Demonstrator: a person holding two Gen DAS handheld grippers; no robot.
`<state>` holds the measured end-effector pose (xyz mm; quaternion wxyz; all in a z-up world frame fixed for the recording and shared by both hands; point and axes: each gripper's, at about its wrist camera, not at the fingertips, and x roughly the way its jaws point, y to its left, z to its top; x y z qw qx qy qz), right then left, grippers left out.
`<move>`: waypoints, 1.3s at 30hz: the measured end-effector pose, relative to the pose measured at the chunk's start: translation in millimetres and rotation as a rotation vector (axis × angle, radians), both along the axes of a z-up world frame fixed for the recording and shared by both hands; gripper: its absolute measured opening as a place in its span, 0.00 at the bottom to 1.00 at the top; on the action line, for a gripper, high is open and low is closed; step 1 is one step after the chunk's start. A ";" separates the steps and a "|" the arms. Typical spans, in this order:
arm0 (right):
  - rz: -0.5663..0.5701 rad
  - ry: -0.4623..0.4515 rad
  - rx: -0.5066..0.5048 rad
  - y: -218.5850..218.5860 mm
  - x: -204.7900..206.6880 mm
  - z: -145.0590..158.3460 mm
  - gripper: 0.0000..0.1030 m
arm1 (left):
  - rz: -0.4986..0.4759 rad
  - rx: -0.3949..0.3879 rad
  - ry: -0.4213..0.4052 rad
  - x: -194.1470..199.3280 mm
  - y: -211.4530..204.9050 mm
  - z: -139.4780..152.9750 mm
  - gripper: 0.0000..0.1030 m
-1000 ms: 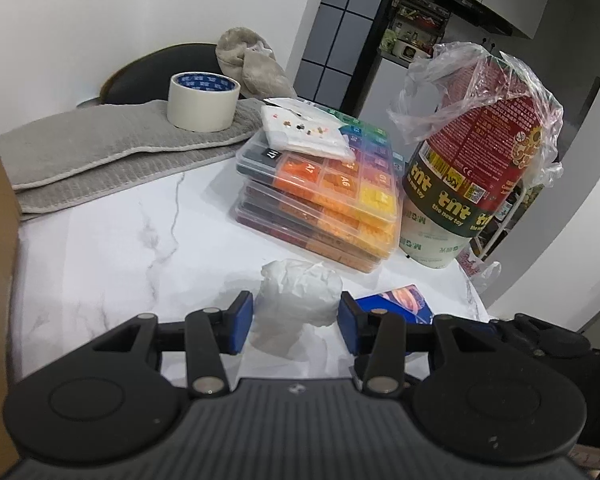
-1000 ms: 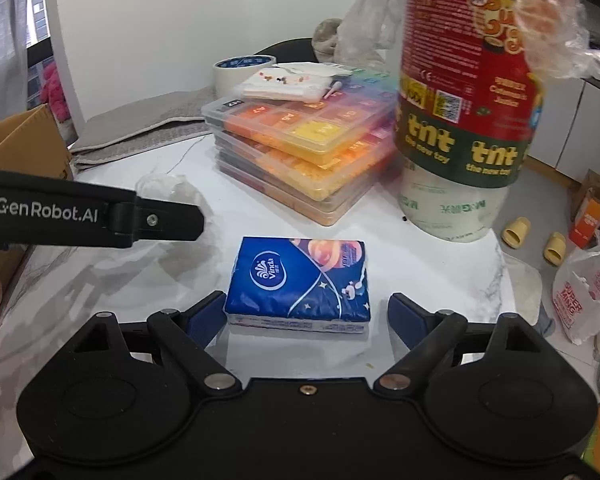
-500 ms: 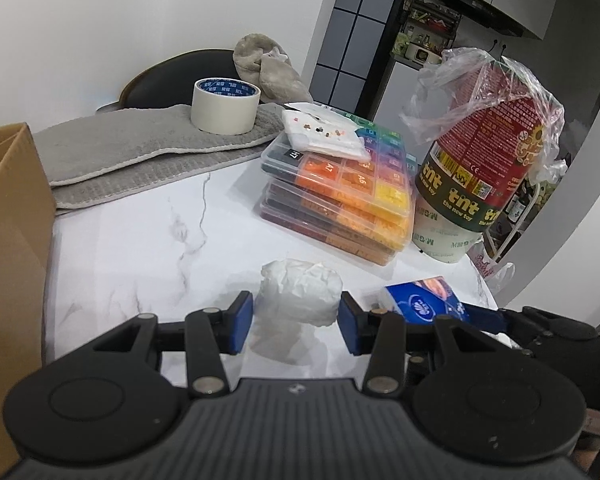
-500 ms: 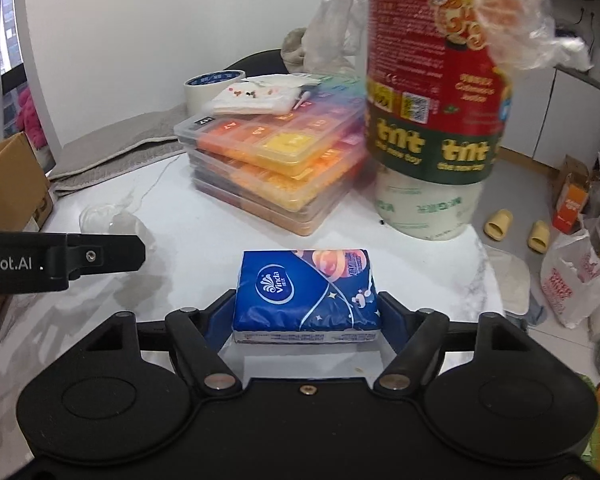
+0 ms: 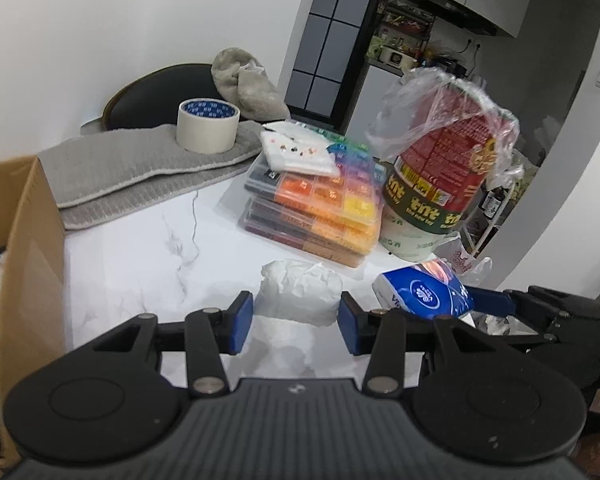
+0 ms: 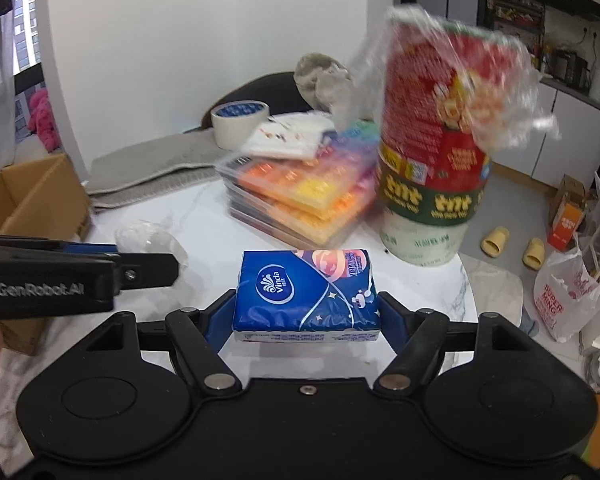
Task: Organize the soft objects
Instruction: 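Grasp the white paper wad with the left tool while the right tool grasps the tissue pack, then drop the paper wad in the box with the left tool while the right tool carries the tissues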
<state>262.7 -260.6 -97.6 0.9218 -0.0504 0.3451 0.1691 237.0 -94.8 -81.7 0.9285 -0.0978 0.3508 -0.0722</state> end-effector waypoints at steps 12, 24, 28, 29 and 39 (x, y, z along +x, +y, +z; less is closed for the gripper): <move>0.068 -0.061 0.003 28.9 -26.8 43.1 0.69 | -0.064 0.044 -0.052 -24.1 23.0 44.1 0.43; 0.133 -0.105 0.022 66.1 -47.7 69.7 0.69 | -0.029 0.126 -0.108 -47.7 81.8 90.3 0.44; 0.148 -0.111 0.029 76.4 -51.9 75.4 0.69 | -0.008 0.152 -0.093 -53.3 104.6 94.9 0.44; 0.152 -0.113 0.028 78.8 -52.7 76.6 0.69 | -0.004 0.160 -0.090 -54.6 109.3 95.2 0.44; 0.188 -0.131 0.024 99.3 -63.1 88.4 0.69 | 0.032 0.166 -0.066 -67.5 153.2 98.7 0.44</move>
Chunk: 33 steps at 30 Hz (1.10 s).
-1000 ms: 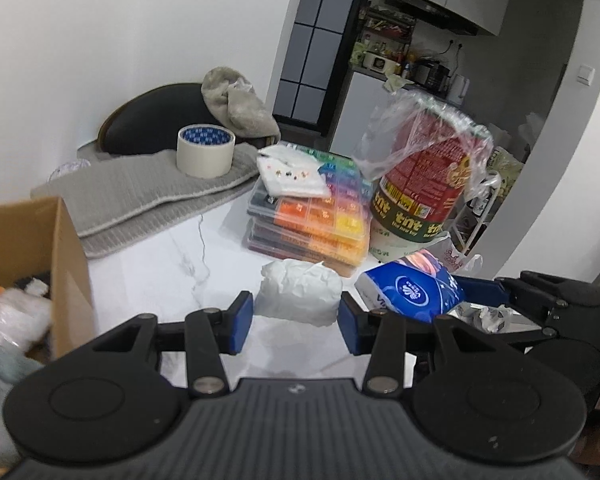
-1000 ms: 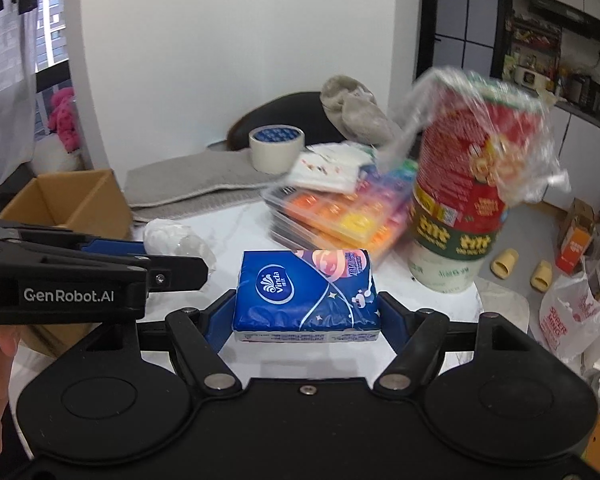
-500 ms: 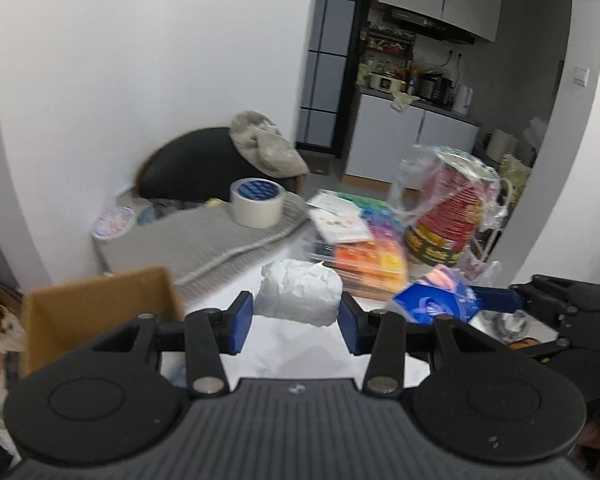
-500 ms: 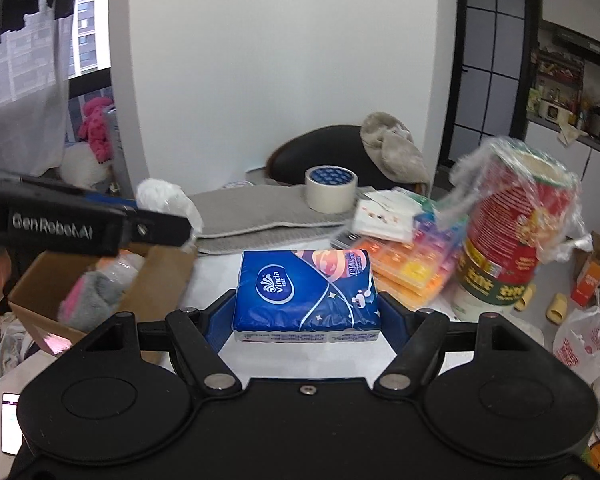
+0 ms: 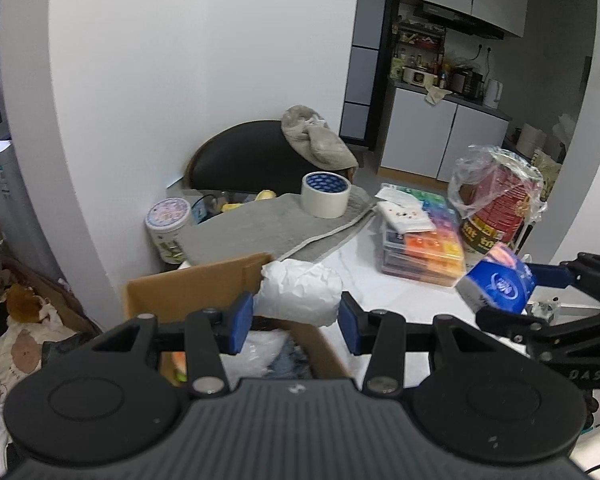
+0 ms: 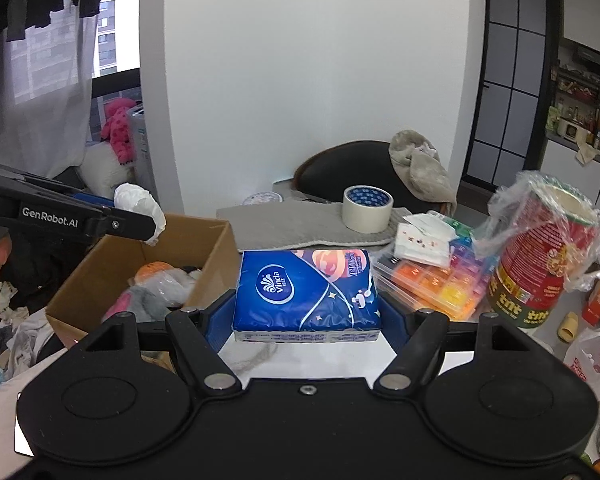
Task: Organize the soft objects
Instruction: 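Drop the paper wad in the box with the left tool while the right tool carries the tissues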
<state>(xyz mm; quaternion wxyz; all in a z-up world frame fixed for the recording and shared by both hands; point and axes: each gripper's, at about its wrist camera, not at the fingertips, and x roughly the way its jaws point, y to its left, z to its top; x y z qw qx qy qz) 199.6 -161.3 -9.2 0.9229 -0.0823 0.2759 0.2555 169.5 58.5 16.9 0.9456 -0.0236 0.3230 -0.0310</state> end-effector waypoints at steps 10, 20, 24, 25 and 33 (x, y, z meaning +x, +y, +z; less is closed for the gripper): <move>0.055 -0.008 -0.003 31.5 -4.3 3.5 0.69 | 0.012 0.001 0.049 -4.3 32.3 -9.9 0.44; 0.088 0.015 0.003 62.6 0.7 -3.5 0.69 | 0.012 -0.008 0.104 -4.0 56.5 -28.4 0.44; 0.103 0.023 0.002 74.4 2.2 -5.3 0.69 | 0.017 -0.014 0.106 -3.4 65.3 -33.4 0.44; 0.107 0.024 0.000 77.7 3.0 -5.6 0.69 | 0.018 -0.018 0.110 -3.1 67.3 -34.9 0.44; 0.141 0.038 -0.015 101.9 10.0 -7.7 0.69 | 0.025 -0.050 0.113 2.4 82.0 -42.2 0.47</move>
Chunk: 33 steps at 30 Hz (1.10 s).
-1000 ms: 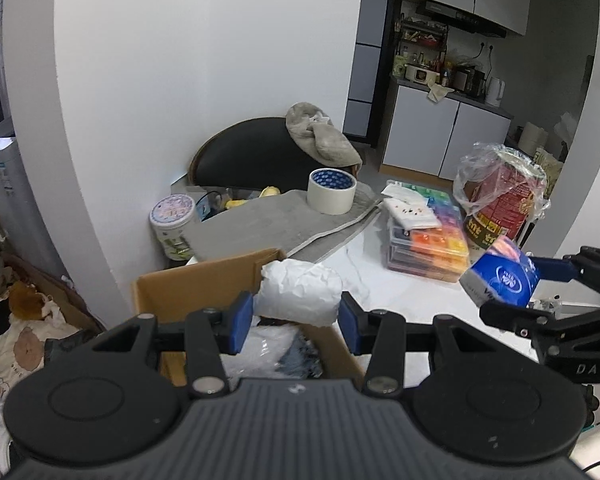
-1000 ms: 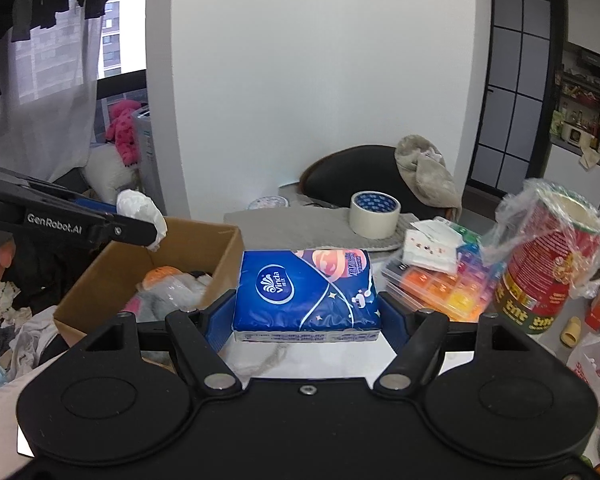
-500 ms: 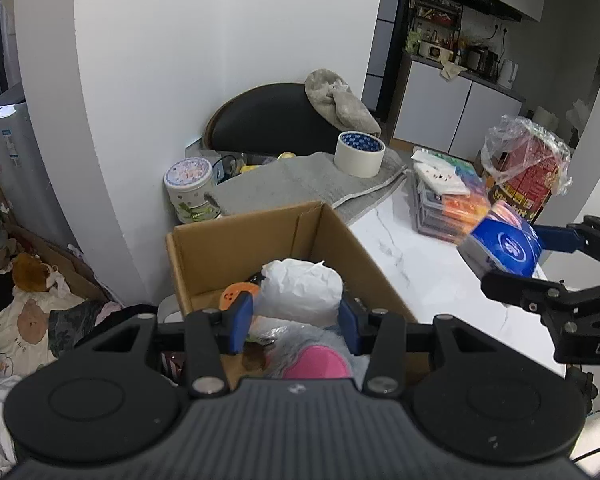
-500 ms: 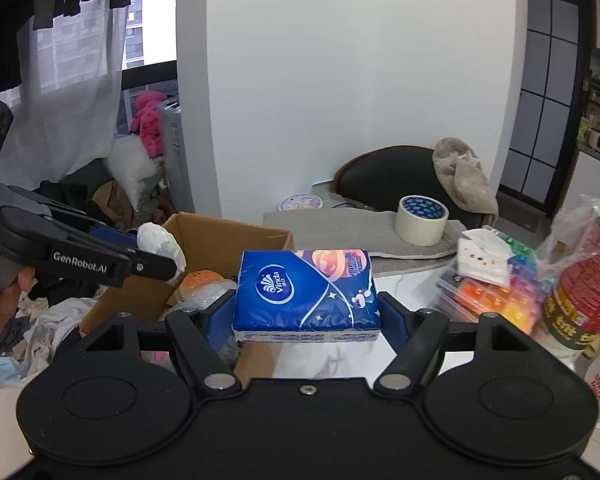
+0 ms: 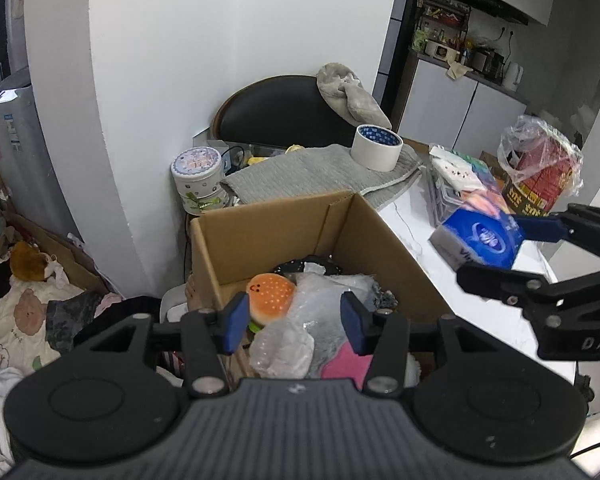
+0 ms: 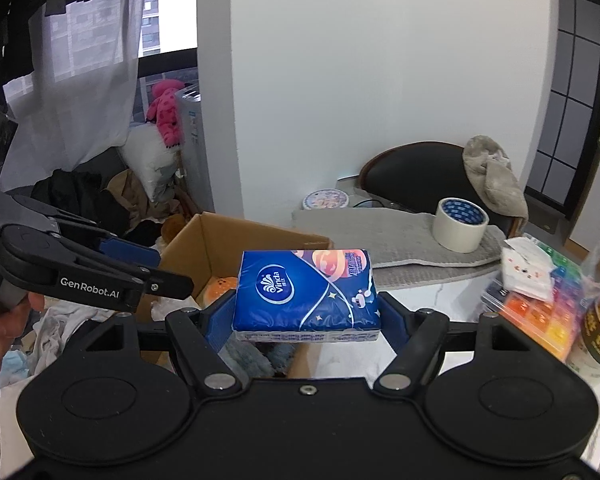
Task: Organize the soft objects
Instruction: 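Drop the paper wad in the box with the left tool while the right tool carries the tissues, then open the right tool to drop the tissue pack into the box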
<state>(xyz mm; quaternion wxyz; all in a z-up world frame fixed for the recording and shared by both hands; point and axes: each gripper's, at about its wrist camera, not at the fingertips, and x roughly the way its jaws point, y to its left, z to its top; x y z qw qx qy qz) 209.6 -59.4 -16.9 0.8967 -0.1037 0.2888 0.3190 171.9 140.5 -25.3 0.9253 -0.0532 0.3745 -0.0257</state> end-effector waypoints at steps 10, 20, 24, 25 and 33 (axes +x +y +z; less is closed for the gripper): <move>0.040 0.028 -0.023 32.5 21.4 -1.5 0.69 | 0.026 -0.057 -0.048 -1.5 15.0 3.7 0.55; 0.059 0.044 -0.050 59.3 35.2 -11.2 0.72 | 0.064 -0.097 -0.057 3.4 34.7 0.5 0.59; 0.045 0.055 -0.034 50.5 32.5 -9.6 0.72 | 0.059 -0.106 -0.052 3.5 35.2 0.3 0.65; 0.036 0.051 -0.033 47.0 30.9 -8.3 0.73 | 0.057 -0.108 -0.054 3.8 34.3 0.9 0.69; -0.027 0.069 0.003 14.9 24.1 -5.5 0.76 | 0.019 -0.095 -0.050 8.5 14.4 3.4 0.87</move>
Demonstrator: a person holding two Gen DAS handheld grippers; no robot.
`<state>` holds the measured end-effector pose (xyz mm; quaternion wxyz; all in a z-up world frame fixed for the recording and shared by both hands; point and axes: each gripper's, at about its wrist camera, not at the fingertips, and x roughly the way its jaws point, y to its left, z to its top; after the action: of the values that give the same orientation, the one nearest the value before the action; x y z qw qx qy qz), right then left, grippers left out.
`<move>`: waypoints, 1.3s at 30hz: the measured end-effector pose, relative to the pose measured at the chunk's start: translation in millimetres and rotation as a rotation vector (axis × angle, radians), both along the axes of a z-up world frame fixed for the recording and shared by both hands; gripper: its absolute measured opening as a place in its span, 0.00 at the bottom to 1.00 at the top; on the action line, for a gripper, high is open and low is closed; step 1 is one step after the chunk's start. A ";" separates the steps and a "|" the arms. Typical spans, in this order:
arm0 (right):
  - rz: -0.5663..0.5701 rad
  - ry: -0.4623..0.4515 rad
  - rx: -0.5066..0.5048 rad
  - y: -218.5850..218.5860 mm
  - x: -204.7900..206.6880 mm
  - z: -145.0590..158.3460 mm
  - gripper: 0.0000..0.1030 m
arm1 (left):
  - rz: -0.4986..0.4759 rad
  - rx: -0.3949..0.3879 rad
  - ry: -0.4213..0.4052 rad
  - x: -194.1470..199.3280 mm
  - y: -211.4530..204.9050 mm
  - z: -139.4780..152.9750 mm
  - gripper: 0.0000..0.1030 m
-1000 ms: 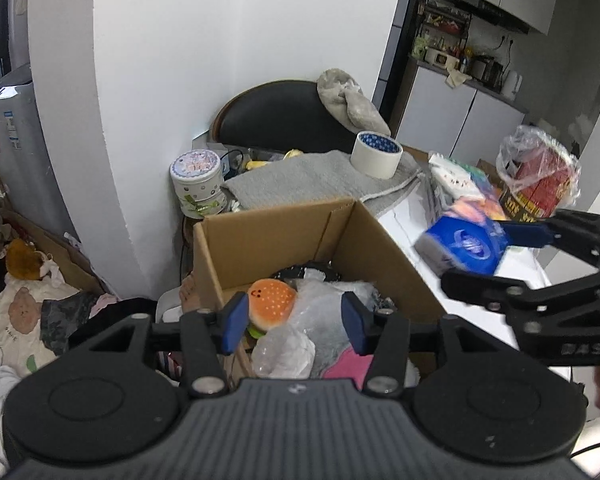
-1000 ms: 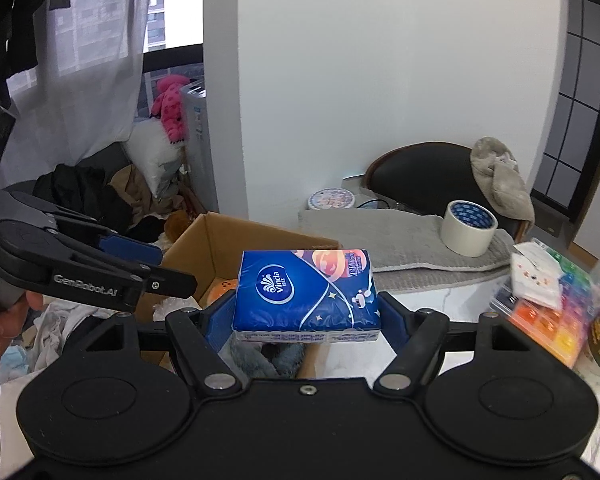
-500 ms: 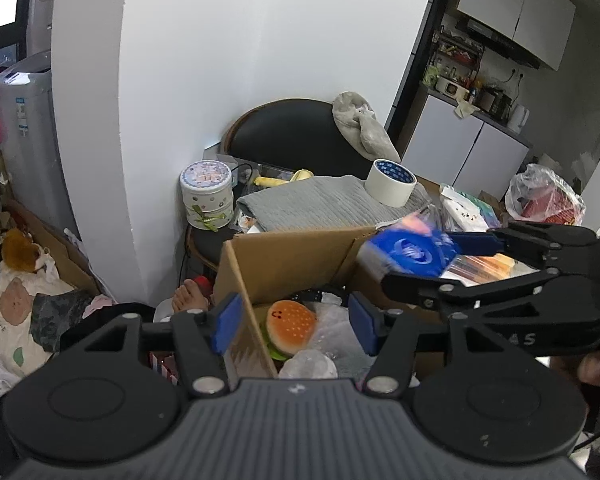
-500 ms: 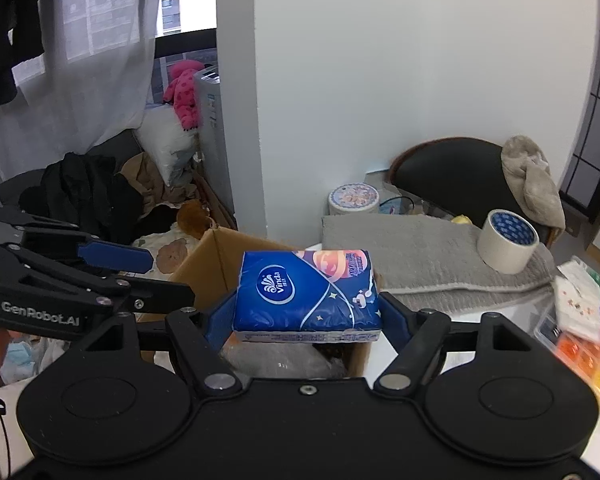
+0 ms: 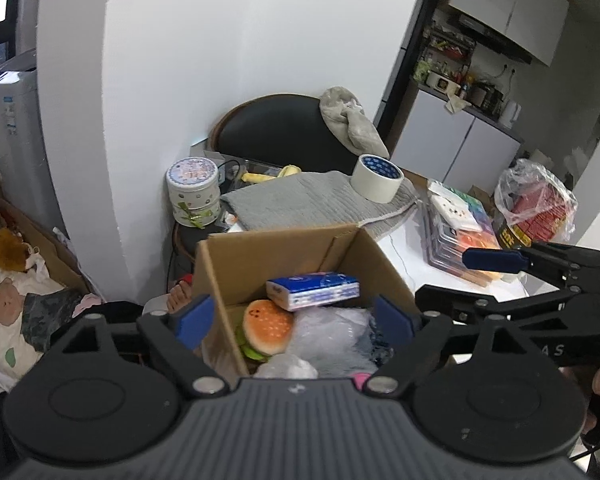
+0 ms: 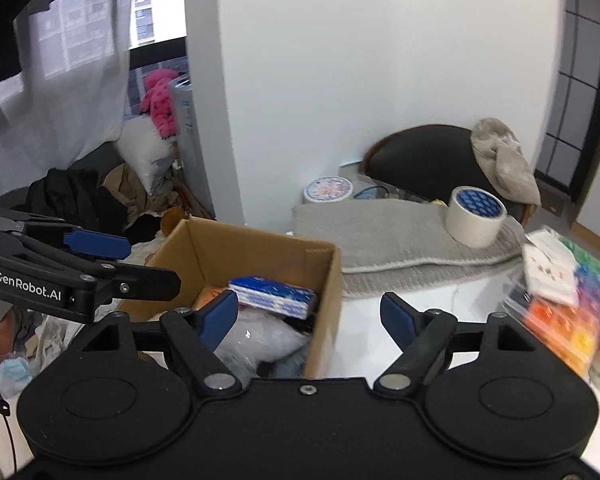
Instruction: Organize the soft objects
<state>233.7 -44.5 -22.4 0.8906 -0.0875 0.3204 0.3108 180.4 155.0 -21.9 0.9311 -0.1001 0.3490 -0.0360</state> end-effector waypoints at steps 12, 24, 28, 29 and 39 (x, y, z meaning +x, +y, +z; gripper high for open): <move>-0.086 0.043 0.090 -51.4 -11.2 0.5 0.94 | -0.029 0.045 -0.015 -8.1 -29.1 6.8 1.00; -0.112 0.062 0.156 -76.1 -32.5 9.3 1.00 | -0.045 0.056 -0.022 -31.9 -47.7 16.9 1.00; -0.137 0.053 0.174 -85.2 -45.4 17.1 1.00 | -0.052 0.057 -0.038 -43.6 -54.4 24.2 1.00; -0.142 0.053 0.180 -87.9 -48.8 19.1 1.00 | -0.054 0.059 -0.041 -46.8 -56.7 25.8 1.00; -0.238 0.017 0.189 -108.9 -92.4 32.7 1.00 | -0.059 0.084 -0.080 -81.2 -75.8 36.1 1.00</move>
<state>141.2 -153.3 10.3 0.9226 0.0381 0.3054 0.2324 99.2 79.1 14.2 0.9462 -0.0488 0.3155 -0.0528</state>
